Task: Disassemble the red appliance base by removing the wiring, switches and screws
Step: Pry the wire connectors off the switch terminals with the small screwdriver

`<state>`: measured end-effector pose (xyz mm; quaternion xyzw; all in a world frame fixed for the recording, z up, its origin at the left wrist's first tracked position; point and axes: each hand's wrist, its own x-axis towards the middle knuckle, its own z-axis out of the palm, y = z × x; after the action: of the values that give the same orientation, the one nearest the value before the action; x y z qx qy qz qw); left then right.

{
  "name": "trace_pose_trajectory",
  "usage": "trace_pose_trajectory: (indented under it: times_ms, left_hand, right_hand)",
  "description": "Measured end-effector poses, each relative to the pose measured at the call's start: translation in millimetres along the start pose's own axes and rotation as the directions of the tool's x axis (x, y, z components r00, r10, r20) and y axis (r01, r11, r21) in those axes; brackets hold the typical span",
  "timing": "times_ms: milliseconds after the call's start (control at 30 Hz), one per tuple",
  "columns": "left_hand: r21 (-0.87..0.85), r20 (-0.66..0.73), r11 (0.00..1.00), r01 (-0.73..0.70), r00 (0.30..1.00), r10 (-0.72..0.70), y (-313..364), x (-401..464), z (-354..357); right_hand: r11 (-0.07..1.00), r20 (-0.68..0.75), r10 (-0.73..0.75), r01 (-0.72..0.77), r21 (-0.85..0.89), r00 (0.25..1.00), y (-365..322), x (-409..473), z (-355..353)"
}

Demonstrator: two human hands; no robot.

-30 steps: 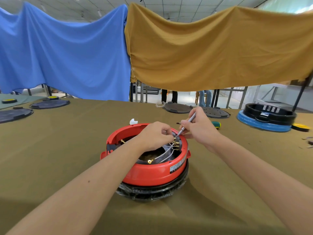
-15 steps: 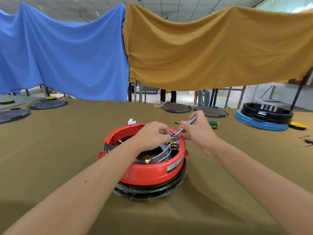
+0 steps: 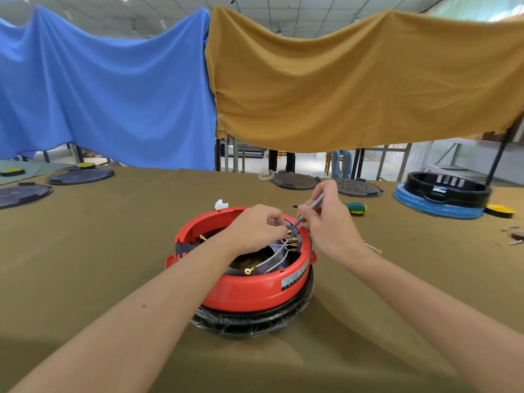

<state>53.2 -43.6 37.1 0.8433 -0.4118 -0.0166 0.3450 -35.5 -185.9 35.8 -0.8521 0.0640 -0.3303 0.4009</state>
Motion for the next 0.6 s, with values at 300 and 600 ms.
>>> trace_pose_trajectory:
  times_ms: [300,600]
  left_hand:
    - [-0.002,0.009,1.0,-0.008,1.0,0.009,1,0,-1]
    - [-0.018,0.016,1.0,-0.004,1.0,0.005,1,-1,-1]
  right_hand:
    - [0.994,0.028,-0.051,0.053,-0.093,0.998,-1,3,0]
    - [0.959,0.093,0.23,-0.242,0.149,0.969,-2,12,-7]
